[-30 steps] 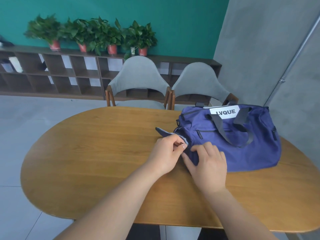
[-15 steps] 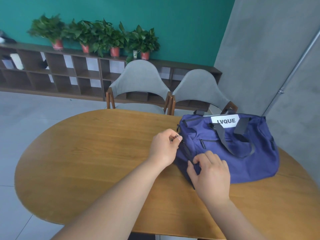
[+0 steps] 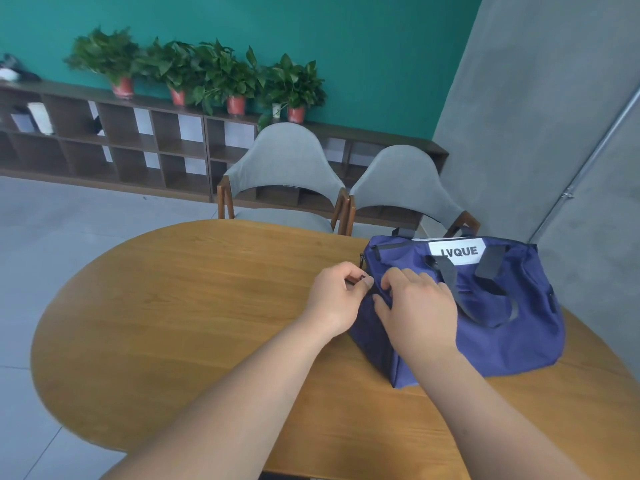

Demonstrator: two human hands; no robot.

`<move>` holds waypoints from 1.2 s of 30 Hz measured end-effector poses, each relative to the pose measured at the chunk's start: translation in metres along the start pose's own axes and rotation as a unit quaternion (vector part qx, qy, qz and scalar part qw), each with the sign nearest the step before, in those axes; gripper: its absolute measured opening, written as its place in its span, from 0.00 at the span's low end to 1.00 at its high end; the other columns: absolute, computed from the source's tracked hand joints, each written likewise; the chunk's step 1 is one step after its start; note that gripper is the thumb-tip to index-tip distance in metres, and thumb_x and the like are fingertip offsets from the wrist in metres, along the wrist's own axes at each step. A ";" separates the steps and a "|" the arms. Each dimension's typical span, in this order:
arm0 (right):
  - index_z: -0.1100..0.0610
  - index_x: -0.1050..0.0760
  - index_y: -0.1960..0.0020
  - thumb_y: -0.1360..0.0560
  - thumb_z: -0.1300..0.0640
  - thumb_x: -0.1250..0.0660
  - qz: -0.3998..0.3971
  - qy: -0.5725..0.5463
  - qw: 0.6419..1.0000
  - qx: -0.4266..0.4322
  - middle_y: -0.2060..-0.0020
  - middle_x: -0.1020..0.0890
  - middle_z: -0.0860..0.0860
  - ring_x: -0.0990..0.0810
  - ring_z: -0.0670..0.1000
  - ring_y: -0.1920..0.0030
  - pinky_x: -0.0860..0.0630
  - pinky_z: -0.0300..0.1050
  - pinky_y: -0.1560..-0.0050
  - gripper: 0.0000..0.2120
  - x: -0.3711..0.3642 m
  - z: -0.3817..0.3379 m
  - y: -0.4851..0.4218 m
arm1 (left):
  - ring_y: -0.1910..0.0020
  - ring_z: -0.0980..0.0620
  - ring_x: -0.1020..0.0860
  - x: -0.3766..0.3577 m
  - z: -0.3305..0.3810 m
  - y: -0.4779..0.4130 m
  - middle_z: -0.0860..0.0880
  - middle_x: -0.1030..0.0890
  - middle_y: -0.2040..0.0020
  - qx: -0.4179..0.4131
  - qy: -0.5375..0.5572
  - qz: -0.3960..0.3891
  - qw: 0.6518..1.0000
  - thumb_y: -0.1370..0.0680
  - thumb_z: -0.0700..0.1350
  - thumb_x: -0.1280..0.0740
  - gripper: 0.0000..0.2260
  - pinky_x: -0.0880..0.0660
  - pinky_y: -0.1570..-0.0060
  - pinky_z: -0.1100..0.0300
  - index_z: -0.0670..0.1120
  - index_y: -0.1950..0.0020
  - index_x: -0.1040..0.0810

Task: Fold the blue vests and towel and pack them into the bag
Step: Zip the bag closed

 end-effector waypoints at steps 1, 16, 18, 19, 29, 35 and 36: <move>0.52 0.25 0.57 0.31 0.50 0.21 0.005 -0.002 1.000 0.002 0.65 0.22 0.47 0.25 0.56 0.66 0.33 0.48 0.64 0.13 0.001 0.000 0.000 | 0.60 0.59 0.20 0.001 -0.001 -0.001 0.57 0.15 0.58 -0.002 -0.003 0.002 1.000 0.18 0.49 0.28 0.04 0.22 0.57 0.59 0.52 0.52 0.15; 0.49 0.22 0.50 0.30 0.51 0.22 0.024 -0.073 0.997 0.010 0.57 0.25 0.46 0.28 0.54 0.55 0.28 0.52 0.59 0.12 0.018 0.000 -0.006 | 0.56 0.53 0.14 -0.003 -0.036 -0.013 0.51 0.13 0.56 0.113 0.146 0.023 0.982 0.17 0.45 0.30 0.04 0.17 0.44 0.46 0.49 0.50 0.14; 0.50 0.20 0.50 0.30 0.49 0.23 0.009 0.005 0.997 0.076 0.55 0.25 0.48 0.29 0.56 0.51 0.31 0.53 0.55 0.11 0.012 -0.021 -0.023 | 0.54 0.50 0.14 -0.004 -0.036 -0.011 0.50 0.13 0.55 0.115 0.166 0.020 0.979 0.17 0.45 0.30 0.05 0.18 0.43 0.44 0.49 0.50 0.15; 0.49 0.19 0.51 0.30 0.48 0.23 -0.011 0.055 0.993 0.101 0.54 0.25 0.49 0.29 0.57 0.50 0.33 0.53 0.54 0.10 0.004 -0.028 -0.030 | 0.52 0.49 0.15 -0.003 -0.035 -0.010 0.50 0.13 0.55 0.114 0.168 0.020 0.979 0.17 0.46 0.29 0.05 0.18 0.43 0.44 0.50 0.50 0.15; 0.54 0.20 0.63 0.36 0.56 0.18 -0.058 0.150 0.979 0.127 0.66 0.21 0.51 0.27 0.59 0.56 0.36 0.52 0.57 0.11 -0.021 -0.023 -0.049 | 0.52 0.46 0.15 0.006 -0.038 -0.015 0.49 0.13 0.54 0.118 0.155 0.031 0.980 0.17 0.46 0.30 0.05 0.17 0.46 0.48 0.50 0.50 0.15; 0.56 0.19 0.64 0.37 0.52 0.16 -0.023 0.118 0.985 0.120 0.68 0.22 0.52 0.26 0.60 0.58 0.35 0.52 0.58 0.13 -0.004 -0.010 -0.038 | 0.59 0.55 0.16 0.000 -0.041 -0.024 0.52 0.13 0.53 0.130 0.154 0.020 0.979 0.17 0.47 0.30 0.05 0.18 0.52 0.56 0.49 0.47 0.15; 0.56 0.18 0.63 0.36 0.52 0.17 -0.020 0.116 0.986 0.121 0.67 0.22 0.52 0.26 0.60 0.58 0.34 0.52 0.58 0.12 -0.001 -0.009 -0.037 | 0.60 0.56 0.16 -0.001 -0.040 -0.025 0.52 0.13 0.53 0.128 0.149 0.021 0.980 0.16 0.47 0.30 0.05 0.18 0.52 0.57 0.49 0.46 0.15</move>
Point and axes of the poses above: each hand's wrist, its own y-axis away from the middle knuckle, its own x-axis out of the back of the hand, z = x × y, the point moved 9 cm from there along -y, towards the middle knuckle
